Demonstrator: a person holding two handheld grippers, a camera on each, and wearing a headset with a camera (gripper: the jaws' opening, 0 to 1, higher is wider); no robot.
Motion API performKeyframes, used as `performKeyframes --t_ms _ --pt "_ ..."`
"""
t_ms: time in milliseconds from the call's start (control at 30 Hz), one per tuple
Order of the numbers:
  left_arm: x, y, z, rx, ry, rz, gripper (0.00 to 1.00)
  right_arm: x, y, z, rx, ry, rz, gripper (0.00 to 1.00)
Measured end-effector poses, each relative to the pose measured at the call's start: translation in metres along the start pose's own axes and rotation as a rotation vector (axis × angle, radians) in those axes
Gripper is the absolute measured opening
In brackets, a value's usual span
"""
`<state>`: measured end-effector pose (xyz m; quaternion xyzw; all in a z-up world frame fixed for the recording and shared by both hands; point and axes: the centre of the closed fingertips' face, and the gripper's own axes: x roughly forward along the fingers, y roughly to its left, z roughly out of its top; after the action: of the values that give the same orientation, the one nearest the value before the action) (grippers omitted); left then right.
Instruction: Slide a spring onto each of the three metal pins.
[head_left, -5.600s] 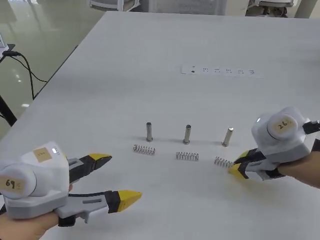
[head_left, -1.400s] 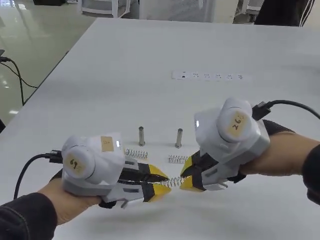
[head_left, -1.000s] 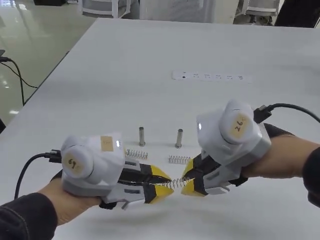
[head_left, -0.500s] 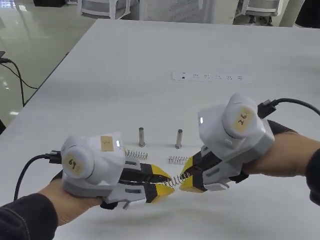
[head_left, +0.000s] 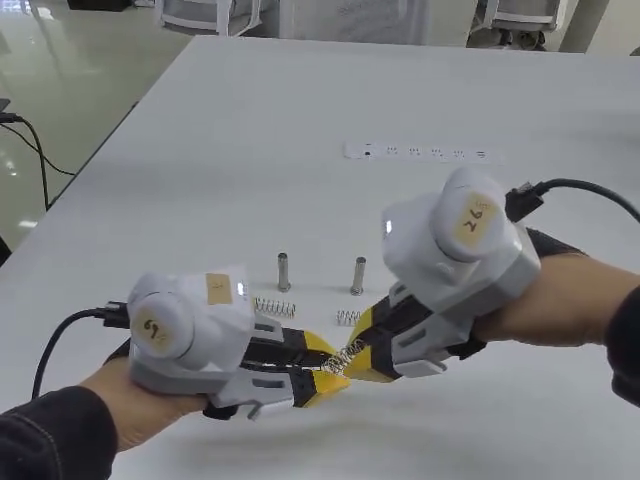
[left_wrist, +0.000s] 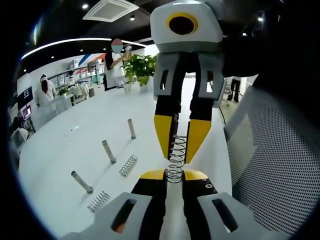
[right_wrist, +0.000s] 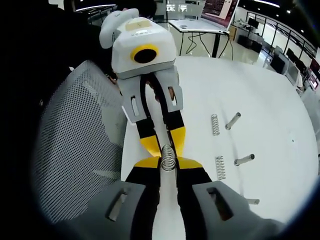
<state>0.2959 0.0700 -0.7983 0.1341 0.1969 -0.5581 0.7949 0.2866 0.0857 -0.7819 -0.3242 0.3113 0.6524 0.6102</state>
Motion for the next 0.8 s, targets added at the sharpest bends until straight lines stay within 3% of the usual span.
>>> performKeyframes --t_ms 800 --pt "0.0045 -0.0007 0.0027 -0.023 -0.014 -0.015 0.08 0.0004 -0.0001 0.0072 -0.013 0.012 -0.003 0.13"
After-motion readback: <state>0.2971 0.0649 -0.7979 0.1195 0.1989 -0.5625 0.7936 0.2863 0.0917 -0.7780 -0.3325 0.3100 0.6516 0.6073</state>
